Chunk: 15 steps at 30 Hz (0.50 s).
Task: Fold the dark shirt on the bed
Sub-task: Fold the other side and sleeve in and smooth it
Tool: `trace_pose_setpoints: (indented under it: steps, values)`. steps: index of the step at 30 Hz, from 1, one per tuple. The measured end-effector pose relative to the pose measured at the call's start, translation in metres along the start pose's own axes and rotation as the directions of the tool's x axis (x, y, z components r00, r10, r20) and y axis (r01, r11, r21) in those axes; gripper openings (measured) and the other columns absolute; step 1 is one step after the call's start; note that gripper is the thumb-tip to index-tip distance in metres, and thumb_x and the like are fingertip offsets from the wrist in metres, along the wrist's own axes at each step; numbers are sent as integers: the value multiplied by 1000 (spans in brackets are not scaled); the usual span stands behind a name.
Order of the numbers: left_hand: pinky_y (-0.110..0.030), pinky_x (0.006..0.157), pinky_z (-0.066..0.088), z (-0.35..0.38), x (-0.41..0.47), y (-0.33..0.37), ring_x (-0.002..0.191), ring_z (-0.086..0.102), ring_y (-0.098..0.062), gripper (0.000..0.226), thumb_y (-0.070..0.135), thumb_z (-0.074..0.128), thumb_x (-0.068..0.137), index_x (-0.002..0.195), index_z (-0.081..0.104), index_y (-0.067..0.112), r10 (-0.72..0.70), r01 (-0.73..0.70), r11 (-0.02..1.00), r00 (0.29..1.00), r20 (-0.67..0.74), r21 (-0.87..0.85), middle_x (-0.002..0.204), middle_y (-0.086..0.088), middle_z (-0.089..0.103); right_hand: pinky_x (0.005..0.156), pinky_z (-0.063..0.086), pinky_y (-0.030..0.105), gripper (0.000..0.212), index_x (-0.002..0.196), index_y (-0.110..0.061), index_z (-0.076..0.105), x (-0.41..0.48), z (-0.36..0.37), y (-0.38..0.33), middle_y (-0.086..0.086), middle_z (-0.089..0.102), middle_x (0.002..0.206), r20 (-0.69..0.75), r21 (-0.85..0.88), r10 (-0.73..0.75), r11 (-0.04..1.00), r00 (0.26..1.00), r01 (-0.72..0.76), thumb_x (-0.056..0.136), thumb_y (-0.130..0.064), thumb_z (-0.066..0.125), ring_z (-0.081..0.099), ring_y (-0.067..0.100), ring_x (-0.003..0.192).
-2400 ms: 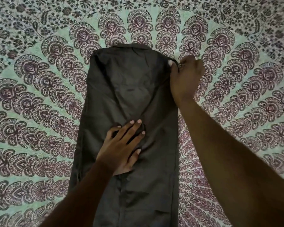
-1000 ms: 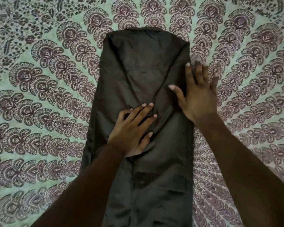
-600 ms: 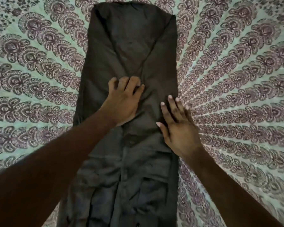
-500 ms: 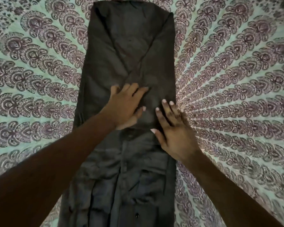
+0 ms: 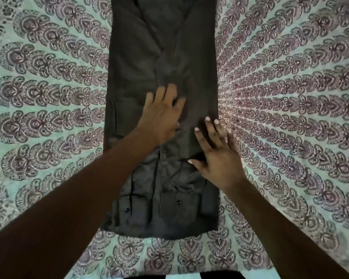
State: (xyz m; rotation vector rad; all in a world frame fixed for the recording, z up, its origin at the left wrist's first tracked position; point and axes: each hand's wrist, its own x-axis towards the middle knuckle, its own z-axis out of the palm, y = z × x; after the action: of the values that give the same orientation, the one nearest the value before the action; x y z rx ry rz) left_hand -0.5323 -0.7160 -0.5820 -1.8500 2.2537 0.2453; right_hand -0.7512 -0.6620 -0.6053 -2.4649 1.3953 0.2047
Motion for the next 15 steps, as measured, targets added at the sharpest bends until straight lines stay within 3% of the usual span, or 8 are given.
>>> trace_pose_setpoints:
  steps: [1, 3, 6, 9, 12, 15]
  values:
    - [-50, 97, 39, 4, -12, 5, 127, 45, -37, 71, 45, 73, 85, 143, 44, 17, 22, -23, 998, 999, -30, -51, 146, -16, 38, 125, 12, 56, 85, 160, -17, 35, -7, 1, -3, 13, 11, 172, 0, -8, -12, 1000, 1000, 12, 91, -61, 59, 11, 34, 159]
    - [-50, 102, 35, 10, -37, 9, 133, 43, -32, 72, 55, 66, 88, 147, 42, 21, 53, -37, 985, 994, 93, -166, 147, -9, 39, 126, 6, 52, 83, 161, -19, 33, -22, 1, -10, 12, 11, 173, 89, -25, -35, 999, 995, 38, 93, -57, 62, 10, 33, 160]
    - [-57, 120, 23, 22, -67, 6, 154, 15, -29, 107, 66, 69, 82, 164, 13, 26, 108, -64, 986, 948, 299, -153, 168, -5, 8, 126, -4, 49, 94, 165, -25, 14, -40, 4, -17, 10, -6, 173, 215, -31, 17, 999, 976, -10, 92, -57, 64, -6, 31, 160]
    - [-55, 126, 17, 28, -89, 8, 160, -3, -28, 105, 62, 65, 90, 166, 3, 24, 147, -104, 979, 957, 248, -175, 173, -6, -7, 123, -9, 49, 96, 165, -28, 12, -55, 8, -26, 9, -12, 173, 236, -25, 98, 995, 967, -95, 91, -59, 65, -10, 32, 160]
    - [-55, 118, 28, 25, -115, 6, 156, 14, -34, 74, 52, 55, 100, 161, 28, 22, 87, -57, 956, 992, 90, -289, 171, -9, 11, 127, 4, 56, 78, 163, -27, 24, -70, 8, -36, 9, -1, 174, 180, 94, 90, 990, 980, -108, 98, -52, 59, 1, 35, 160]
    - [-56, 96, 49, 28, -155, -15, 123, 49, -41, 41, 23, 64, 96, 136, 60, 14, -8, -25, 924, 997, -83, -382, 143, -18, 47, 126, 20, 58, 66, 160, -24, 34, -89, 8, -33, 8, 11, 173, 121, 124, -37, 992, 992, 22, 100, -26, 62, 11, 36, 159]
